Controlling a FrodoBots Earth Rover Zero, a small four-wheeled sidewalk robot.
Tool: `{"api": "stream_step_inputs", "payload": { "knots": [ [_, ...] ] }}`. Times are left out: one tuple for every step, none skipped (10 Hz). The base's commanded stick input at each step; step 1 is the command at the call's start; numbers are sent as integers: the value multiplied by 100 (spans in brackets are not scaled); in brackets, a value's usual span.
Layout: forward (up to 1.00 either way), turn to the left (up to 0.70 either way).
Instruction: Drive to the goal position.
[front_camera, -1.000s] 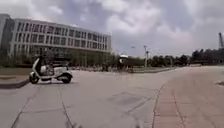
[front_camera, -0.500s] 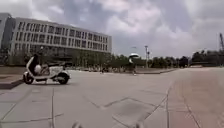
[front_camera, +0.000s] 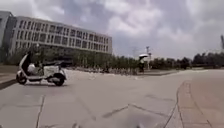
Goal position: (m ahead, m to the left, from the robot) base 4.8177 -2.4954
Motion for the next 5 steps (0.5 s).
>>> {"api": "stream_step_inputs", "payload": {
  "knots": [
    [70, 0],
    [70, 0],
    [70, 0],
    [70, 0],
    [70, 0]
  ]
}}
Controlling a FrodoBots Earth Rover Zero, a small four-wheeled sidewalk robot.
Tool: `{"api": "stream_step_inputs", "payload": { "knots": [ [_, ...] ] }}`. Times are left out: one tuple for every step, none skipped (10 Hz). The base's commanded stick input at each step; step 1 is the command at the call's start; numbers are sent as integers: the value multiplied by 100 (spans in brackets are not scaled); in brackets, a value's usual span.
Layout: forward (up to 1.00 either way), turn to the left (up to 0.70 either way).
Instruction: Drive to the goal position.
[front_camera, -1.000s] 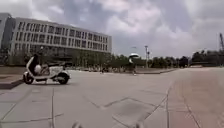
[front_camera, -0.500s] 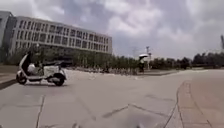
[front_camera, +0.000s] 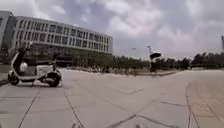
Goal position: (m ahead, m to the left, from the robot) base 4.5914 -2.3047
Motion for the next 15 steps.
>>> {"api": "stream_step_inputs", "payload": {
  "knots": [
    [70, 0],
    [70, 0],
    [70, 0],
    [70, 0],
    [70, 0],
    [70, 3],
    [70, 7],
    [70, 10],
    [70, 12],
    [70, 14],
    [70, 14],
    [70, 14],
    [70, 14],
    [70, 14],
    [70, 14]
  ]
}}
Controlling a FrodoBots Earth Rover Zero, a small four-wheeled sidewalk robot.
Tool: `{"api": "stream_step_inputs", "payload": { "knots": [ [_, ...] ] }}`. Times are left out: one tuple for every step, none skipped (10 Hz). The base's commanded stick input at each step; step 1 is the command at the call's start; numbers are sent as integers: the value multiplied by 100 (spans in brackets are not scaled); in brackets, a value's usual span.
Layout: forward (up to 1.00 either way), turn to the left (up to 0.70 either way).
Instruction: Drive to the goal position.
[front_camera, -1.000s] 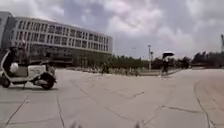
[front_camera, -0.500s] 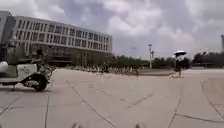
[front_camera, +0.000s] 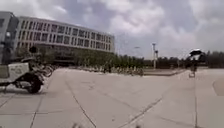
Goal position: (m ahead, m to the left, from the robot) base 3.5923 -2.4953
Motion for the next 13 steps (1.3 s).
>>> {"api": "stream_step_inputs", "payload": {
  "knots": [
    [70, 14],
    [70, 14],
    [70, 14],
    [70, 14],
    [70, 14],
    [70, 14],
    [70, 14],
    [70, 14],
    [70, 14],
    [70, 14],
    [70, 14],
    [70, 14],
    [70, 14]
  ]
}}
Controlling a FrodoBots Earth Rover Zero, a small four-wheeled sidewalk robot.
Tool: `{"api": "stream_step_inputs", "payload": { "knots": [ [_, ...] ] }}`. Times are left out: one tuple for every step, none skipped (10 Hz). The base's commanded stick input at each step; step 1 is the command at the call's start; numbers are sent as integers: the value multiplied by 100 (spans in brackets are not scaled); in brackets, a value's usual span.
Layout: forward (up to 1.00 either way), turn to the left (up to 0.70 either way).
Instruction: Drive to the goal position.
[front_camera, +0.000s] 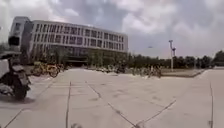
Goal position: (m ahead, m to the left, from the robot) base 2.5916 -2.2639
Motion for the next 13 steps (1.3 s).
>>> {"api": "stream_step_inputs", "payload": {
  "knots": [
    [70, 14],
    [70, 14],
    [70, 14],
    [70, 14],
    [70, 14],
    [70, 14],
    [70, 14],
    [70, 14],
    [70, 14],
    [70, 14],
    [70, 14],
    [70, 14],
    [70, 14]
  ]
}}
